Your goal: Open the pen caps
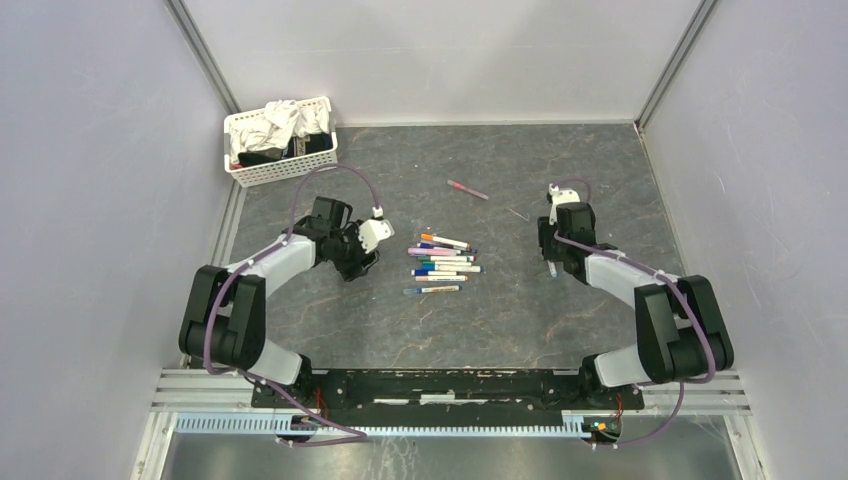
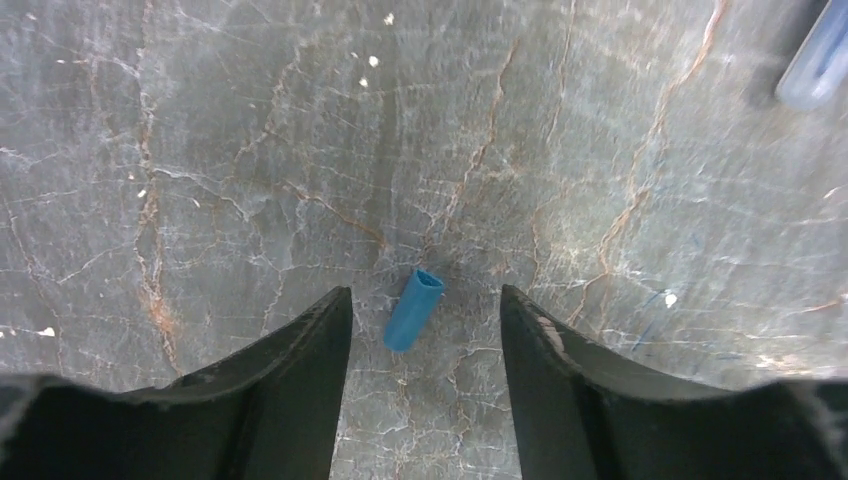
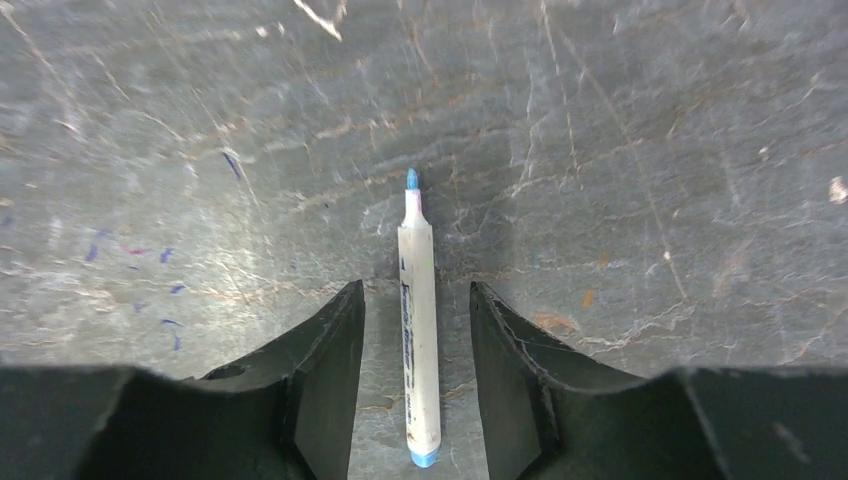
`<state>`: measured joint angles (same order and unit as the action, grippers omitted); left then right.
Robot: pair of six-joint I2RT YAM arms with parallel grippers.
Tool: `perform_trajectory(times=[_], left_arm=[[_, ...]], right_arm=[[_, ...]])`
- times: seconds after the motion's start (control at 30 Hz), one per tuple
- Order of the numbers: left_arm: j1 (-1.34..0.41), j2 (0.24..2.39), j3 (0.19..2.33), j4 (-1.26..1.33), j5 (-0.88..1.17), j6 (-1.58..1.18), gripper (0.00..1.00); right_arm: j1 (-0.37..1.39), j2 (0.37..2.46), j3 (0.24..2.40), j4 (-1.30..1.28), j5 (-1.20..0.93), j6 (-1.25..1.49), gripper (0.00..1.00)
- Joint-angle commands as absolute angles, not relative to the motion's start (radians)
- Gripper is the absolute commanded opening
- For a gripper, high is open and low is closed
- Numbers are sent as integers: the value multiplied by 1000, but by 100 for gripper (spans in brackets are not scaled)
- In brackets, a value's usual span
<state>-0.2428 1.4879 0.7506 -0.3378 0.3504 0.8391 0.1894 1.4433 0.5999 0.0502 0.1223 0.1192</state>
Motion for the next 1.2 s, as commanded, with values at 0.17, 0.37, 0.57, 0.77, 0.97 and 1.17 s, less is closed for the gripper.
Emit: perform_trajectory(times=[0.17, 0.37, 0.57, 0.77, 0.97, 1.17], left_arm=[[-217, 1402, 1094, -571, 403, 677, 77], [-208, 1344, 1316, -708, 380, 572, 93], [-204, 1278, 1330, -711, 356, 484, 100], [-201, 1267, 1324, -761, 388, 501, 100], [-200, 1285, 1334, -802, 401, 508, 100], [-201, 1280, 1353, -835, 442, 524, 100]], right_arm=[[200, 1245, 761, 133, 68, 156, 66], [161, 1151, 667, 323, 164, 373, 98], [226, 1340, 781, 316, 75, 243, 98], [324, 1598, 1006, 223, -50, 62, 95], [372, 1910, 1337, 23, -169, -49, 78], [382, 2100, 1498, -65, -191, -87, 68]])
